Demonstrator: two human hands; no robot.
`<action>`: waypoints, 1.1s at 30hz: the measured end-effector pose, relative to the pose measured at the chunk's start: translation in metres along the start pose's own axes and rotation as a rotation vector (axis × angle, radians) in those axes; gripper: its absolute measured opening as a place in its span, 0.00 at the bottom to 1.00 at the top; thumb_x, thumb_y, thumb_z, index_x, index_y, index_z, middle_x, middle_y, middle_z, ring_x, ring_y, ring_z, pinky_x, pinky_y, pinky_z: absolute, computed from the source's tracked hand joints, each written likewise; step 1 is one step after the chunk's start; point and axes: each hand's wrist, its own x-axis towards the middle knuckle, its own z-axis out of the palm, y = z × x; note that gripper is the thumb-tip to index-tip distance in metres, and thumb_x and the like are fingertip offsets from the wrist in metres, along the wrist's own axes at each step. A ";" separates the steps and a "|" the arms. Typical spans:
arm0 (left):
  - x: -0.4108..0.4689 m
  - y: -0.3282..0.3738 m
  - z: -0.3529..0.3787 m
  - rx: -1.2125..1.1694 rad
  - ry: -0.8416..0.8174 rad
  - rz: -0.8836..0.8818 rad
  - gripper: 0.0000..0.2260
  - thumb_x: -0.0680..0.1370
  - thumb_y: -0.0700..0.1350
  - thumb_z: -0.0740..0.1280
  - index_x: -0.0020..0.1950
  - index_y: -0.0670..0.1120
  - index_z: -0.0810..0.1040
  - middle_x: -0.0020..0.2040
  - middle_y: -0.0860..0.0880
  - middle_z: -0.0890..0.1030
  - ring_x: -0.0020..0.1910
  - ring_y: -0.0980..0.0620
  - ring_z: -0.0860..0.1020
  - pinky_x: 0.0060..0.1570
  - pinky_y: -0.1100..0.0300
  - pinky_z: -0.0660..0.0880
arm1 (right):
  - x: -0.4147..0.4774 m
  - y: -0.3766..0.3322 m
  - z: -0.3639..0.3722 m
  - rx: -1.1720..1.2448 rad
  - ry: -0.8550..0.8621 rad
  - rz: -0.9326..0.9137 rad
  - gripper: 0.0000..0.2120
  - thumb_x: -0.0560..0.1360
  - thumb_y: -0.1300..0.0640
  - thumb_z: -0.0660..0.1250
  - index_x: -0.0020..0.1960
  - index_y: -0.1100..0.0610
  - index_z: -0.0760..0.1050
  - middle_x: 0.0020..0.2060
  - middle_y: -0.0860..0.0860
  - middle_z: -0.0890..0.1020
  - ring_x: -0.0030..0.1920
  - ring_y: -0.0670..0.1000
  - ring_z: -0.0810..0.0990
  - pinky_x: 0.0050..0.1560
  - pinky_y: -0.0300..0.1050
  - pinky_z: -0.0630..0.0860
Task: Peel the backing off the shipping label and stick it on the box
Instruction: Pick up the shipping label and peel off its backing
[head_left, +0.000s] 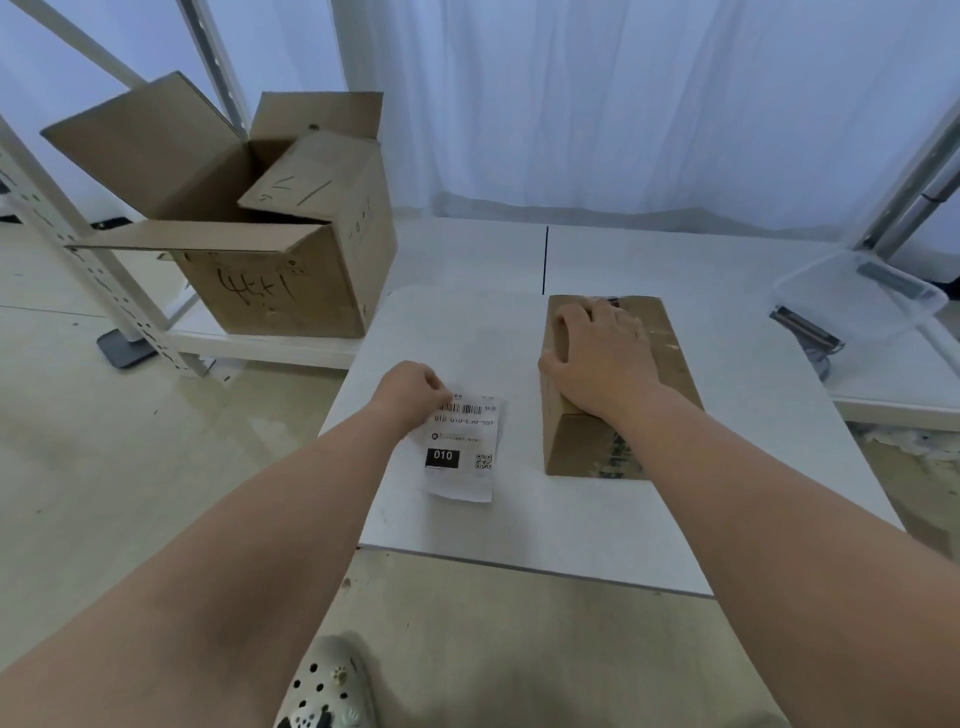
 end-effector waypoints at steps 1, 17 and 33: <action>0.000 0.005 -0.002 -0.059 0.006 0.008 0.05 0.75 0.42 0.69 0.41 0.43 0.77 0.35 0.51 0.74 0.38 0.51 0.72 0.32 0.62 0.66 | 0.000 0.000 -0.001 0.006 -0.014 0.012 0.25 0.76 0.47 0.57 0.71 0.53 0.61 0.73 0.58 0.61 0.73 0.60 0.57 0.74 0.62 0.51; -0.091 0.135 -0.083 -0.355 0.226 0.470 0.09 0.80 0.46 0.62 0.43 0.45 0.78 0.33 0.52 0.77 0.31 0.57 0.73 0.33 0.68 0.72 | -0.036 -0.018 -0.086 0.976 0.158 0.013 0.23 0.79 0.44 0.58 0.70 0.53 0.64 0.66 0.50 0.71 0.63 0.49 0.71 0.58 0.43 0.69; -0.083 0.163 -0.024 -0.407 -0.216 0.405 0.09 0.80 0.45 0.63 0.45 0.42 0.78 0.41 0.46 0.82 0.38 0.52 0.80 0.42 0.63 0.80 | -0.055 0.043 -0.087 1.074 0.081 0.072 0.03 0.75 0.57 0.68 0.44 0.56 0.77 0.39 0.52 0.82 0.36 0.48 0.81 0.30 0.34 0.76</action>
